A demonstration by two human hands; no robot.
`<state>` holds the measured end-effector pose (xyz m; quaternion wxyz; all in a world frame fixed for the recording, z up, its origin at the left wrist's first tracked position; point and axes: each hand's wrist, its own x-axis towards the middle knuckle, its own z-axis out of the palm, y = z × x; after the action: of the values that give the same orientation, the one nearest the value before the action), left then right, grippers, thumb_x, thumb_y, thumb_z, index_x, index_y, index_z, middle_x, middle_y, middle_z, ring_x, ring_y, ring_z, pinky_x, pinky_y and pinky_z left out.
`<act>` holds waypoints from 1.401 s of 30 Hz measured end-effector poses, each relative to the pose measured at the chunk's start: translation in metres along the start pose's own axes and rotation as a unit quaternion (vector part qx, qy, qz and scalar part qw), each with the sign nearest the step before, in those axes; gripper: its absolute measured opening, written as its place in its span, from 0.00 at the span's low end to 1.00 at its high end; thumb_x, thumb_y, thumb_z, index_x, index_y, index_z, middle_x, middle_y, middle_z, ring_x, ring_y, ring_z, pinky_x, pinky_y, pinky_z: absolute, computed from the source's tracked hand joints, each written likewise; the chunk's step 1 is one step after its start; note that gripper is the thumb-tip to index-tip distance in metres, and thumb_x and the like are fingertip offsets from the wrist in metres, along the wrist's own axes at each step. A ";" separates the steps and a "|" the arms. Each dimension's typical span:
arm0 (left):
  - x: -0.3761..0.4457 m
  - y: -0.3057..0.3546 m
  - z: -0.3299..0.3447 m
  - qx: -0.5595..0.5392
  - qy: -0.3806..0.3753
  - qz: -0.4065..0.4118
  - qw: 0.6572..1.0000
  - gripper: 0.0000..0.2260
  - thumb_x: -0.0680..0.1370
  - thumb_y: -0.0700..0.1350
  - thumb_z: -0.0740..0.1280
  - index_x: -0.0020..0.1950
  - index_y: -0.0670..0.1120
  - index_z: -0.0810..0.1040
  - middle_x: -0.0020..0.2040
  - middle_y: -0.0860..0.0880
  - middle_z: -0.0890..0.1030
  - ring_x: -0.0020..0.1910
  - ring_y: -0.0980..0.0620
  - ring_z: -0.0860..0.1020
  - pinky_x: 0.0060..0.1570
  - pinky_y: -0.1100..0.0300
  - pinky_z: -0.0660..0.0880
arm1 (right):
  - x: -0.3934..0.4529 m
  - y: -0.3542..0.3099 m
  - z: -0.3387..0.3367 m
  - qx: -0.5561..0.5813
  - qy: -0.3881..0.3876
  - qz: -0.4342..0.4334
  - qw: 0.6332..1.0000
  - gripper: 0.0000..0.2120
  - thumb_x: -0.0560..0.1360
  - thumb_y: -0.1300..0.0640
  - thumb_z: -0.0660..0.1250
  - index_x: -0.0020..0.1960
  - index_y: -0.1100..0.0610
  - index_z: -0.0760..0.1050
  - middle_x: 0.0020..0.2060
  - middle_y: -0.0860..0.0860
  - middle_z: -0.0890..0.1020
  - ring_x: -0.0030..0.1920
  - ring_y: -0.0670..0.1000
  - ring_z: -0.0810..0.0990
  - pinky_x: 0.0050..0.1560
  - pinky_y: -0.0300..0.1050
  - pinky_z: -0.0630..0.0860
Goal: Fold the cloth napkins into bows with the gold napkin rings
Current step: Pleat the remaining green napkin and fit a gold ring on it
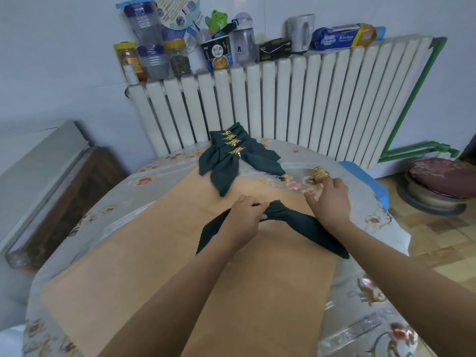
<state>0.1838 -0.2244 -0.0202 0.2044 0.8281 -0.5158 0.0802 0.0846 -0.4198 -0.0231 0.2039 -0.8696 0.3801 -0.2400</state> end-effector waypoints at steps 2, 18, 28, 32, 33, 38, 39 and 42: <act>0.011 -0.003 0.006 0.025 -0.001 0.014 1.000 0.15 0.78 0.40 0.64 0.64 0.38 0.76 0.50 0.38 0.79 0.50 0.40 0.74 0.48 0.52 0.71 | 0.013 0.005 0.004 -0.014 0.023 0.020 0.999 0.27 0.73 0.51 0.69 0.66 0.63 0.67 0.62 0.62 0.69 0.62 0.61 0.66 0.61 0.54 0.66; 0.040 -0.027 0.042 0.042 0.053 0.051 0.996 0.12 0.71 0.38 0.71 0.53 0.35 0.81 0.38 0.42 0.79 0.37 0.43 0.77 0.37 0.55 0.75 | 0.057 0.033 0.025 0.030 -0.014 0.087 0.996 0.23 0.72 0.52 0.70 0.61 0.62 0.70 0.59 0.59 0.71 0.58 0.59 0.71 0.55 0.52 0.71; 0.008 -0.028 -0.003 0.082 0.047 0.007 0.995 0.14 0.68 0.39 0.69 0.51 0.35 0.81 0.37 0.43 0.80 0.34 0.43 0.78 0.33 0.54 0.76 | 0.002 0.007 -0.015 0.193 -0.044 -0.009 0.980 0.22 0.69 0.52 0.75 0.59 0.55 0.72 0.51 0.50 0.75 0.47 0.47 0.75 0.48 0.38 0.70; -0.018 -0.029 -0.023 0.073 0.071 -0.020 0.995 0.15 0.69 0.33 0.73 0.55 0.34 0.80 0.41 0.41 0.80 0.39 0.40 0.77 0.40 0.50 0.76 | -0.031 -0.006 -0.035 0.224 -0.079 -0.016 0.971 0.21 0.68 0.52 0.75 0.58 0.53 0.72 0.50 0.47 0.76 0.49 0.47 0.75 0.47 0.38 0.70; -0.029 -0.027 -0.032 0.072 0.074 -0.027 0.994 0.15 0.70 0.33 0.73 0.56 0.34 0.80 0.41 0.41 0.80 0.39 0.40 0.77 0.41 0.50 0.76 | -0.044 -0.011 -0.043 0.231 -0.087 -0.022 0.969 0.20 0.69 0.53 0.75 0.56 0.52 0.71 0.49 0.47 0.77 0.49 0.47 0.75 0.46 0.37 0.70; -0.063 -0.032 -0.055 0.080 0.083 -0.062 0.991 0.15 0.73 0.34 0.70 0.59 0.35 0.78 0.45 0.39 0.81 0.44 0.37 0.76 0.46 0.50 0.74 | -0.087 -0.020 -0.063 0.258 -0.110 -0.039 0.959 0.17 0.68 0.53 0.75 0.51 0.50 0.70 0.44 0.44 0.77 0.46 0.45 0.76 0.40 0.32 0.69; -0.065 -0.034 -0.056 0.072 0.082 -0.076 0.991 0.14 0.74 0.35 0.69 0.60 0.35 0.78 0.47 0.38 0.80 0.47 0.36 0.75 0.49 0.50 0.73 | -0.091 -0.018 -0.063 0.265 -0.112 -0.039 0.957 0.16 0.68 0.54 0.75 0.50 0.50 0.71 0.44 0.44 0.78 0.45 0.44 0.76 0.39 0.31 0.69; -0.086 -0.034 -0.067 0.048 0.090 -0.115 0.988 0.15 0.78 0.37 0.65 0.64 0.37 0.75 0.53 0.38 0.79 0.53 0.38 0.73 0.55 0.50 0.70 | -0.117 -0.021 -0.070 0.292 -0.114 -0.048 0.949 0.15 0.68 0.55 0.76 0.50 0.52 0.72 0.44 0.44 0.78 0.45 0.44 0.77 0.39 0.32 0.70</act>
<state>0.1804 -0.1127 0.0019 0.2175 0.8803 -0.3920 0.1553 -0.0134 -0.3302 0.0141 0.4786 -0.8110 0.2255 -0.2496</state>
